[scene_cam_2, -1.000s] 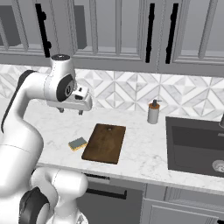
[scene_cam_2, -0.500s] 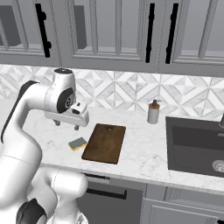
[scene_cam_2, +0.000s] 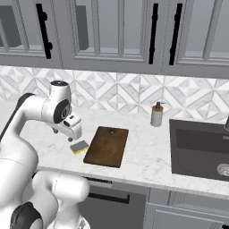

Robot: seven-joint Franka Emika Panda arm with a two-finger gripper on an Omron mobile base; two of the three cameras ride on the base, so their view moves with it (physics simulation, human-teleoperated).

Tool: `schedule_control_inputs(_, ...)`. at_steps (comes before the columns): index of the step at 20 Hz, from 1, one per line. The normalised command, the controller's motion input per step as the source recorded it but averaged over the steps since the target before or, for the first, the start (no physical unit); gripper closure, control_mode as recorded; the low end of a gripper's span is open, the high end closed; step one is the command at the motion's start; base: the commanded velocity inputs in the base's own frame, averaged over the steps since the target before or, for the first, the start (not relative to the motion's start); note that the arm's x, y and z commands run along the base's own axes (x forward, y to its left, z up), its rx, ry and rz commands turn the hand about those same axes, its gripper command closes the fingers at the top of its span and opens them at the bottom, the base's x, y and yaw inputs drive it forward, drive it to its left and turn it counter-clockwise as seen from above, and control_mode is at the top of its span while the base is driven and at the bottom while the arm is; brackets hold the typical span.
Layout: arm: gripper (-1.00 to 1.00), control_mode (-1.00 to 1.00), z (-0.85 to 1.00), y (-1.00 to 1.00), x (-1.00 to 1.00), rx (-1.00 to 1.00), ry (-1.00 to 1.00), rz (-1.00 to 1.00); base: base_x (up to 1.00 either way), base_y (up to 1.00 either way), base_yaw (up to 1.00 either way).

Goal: Pick up the sponge from the counter and clean the cutting board by briefly scrubbing or pressing down on the cutting board. Once finished, release the sponge.

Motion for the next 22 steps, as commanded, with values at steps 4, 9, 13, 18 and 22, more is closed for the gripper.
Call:
schedule_control_inputs(4,-1.00,-1.00,-0.45,0.03,0.42,0.00,0.10,-0.15,0.00,0.00,0.00)
schedule_control_inputs(9,-1.00,-1.00,-0.41,0.01,0.53,-0.03,0.07,-0.14,0.00,0.00,0.00)
schedule_control_inputs(13,-1.00,-1.00,-0.40,0.00,0.45,0.00,-0.01,-0.01,0.00,0.00,0.00)
schedule_control_inputs(18,-1.00,-1.00,-0.33,0.00,0.42,0.00,0.01,0.00,0.00,0.00,0.00)
schedule_control_inputs(22,-1.00,-1.00,-0.42,0.00,0.37,0.00,0.00,0.00,0.00,0.00,0.00)
